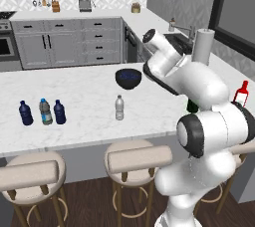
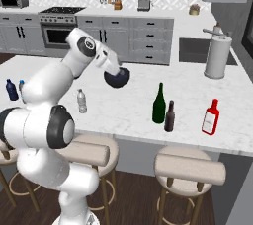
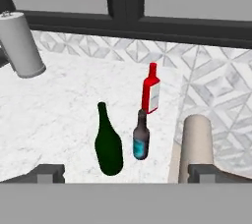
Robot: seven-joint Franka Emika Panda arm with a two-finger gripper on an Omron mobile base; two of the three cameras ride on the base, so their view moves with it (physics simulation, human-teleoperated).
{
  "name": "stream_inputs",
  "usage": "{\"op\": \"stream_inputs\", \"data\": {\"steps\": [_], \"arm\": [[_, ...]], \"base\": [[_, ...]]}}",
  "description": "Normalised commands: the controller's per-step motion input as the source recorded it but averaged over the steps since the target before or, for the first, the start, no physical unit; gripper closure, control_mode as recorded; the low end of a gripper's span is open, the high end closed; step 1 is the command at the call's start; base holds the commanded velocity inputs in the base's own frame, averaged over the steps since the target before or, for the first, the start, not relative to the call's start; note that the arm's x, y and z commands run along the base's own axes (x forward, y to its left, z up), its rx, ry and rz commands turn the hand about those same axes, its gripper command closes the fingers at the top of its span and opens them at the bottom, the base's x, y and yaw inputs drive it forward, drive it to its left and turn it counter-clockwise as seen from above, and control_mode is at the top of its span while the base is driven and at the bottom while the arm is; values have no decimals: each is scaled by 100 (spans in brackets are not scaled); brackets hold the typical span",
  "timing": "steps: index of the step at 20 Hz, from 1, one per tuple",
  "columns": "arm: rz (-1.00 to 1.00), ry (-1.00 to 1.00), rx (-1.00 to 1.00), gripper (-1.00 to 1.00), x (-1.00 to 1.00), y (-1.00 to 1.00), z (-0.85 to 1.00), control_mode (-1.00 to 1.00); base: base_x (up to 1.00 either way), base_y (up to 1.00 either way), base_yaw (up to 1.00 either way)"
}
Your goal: Move the plastic bottles in the middle to the plastics group, and the glass bottles in the middle to the glass group.
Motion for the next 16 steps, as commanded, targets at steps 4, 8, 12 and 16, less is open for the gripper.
{"op": "stream_inputs", "data": {"steps": [4, 8, 12, 16], "arm": [[68, 9, 8, -100, -47, 85, -4, -100], [71, 44, 0, -100, -11, 92, 35, -100], [74, 58, 0, -100, -4, 63, 22, -100], [73, 48, 2, -100, 0, 54, -6, -100]], "base": [[0, 0, 0], [0, 0, 0], [0, 0, 0], [0, 0, 0]]}}
